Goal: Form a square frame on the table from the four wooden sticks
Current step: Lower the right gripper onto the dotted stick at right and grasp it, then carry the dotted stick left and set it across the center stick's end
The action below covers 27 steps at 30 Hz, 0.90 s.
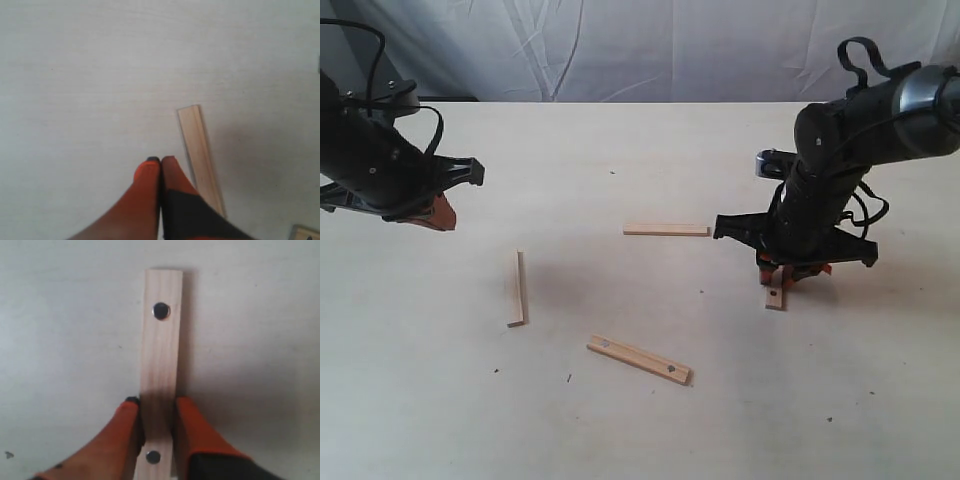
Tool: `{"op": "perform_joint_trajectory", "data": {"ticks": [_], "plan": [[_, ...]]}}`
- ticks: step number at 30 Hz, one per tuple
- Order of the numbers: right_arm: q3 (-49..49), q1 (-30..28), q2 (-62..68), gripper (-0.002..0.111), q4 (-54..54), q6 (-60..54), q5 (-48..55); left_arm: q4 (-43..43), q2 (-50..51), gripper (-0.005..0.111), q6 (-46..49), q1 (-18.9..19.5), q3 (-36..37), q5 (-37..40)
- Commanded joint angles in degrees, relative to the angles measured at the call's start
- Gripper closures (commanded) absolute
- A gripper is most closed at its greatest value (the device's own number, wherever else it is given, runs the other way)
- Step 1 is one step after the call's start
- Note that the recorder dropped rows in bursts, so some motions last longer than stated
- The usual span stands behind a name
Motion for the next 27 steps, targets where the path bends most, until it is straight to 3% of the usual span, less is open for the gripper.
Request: {"op": "perform_joint_trajectory", "data": {"ticks": [1, 8, 27], "plan": [[-3.1, 0.7, -3.5, 0.108, -0.9, -1.2, 0.3, -0.8, 0.1, 0.107, 0.3, 0.2, -0.1, -0.9], [-8.4, 6.5, -2.5, 0.108, -0.4, -5.3, 0.3, -2.9, 0.1, 0.107, 1.3, 0.2, -0.1, -1.9], [-9.5, 9.8, 5.2, 0.108, 2.2, -5.2, -3.9, -3.9, 0.1, 0.107, 1.3, 0.2, -0.1, -3.3]]}}
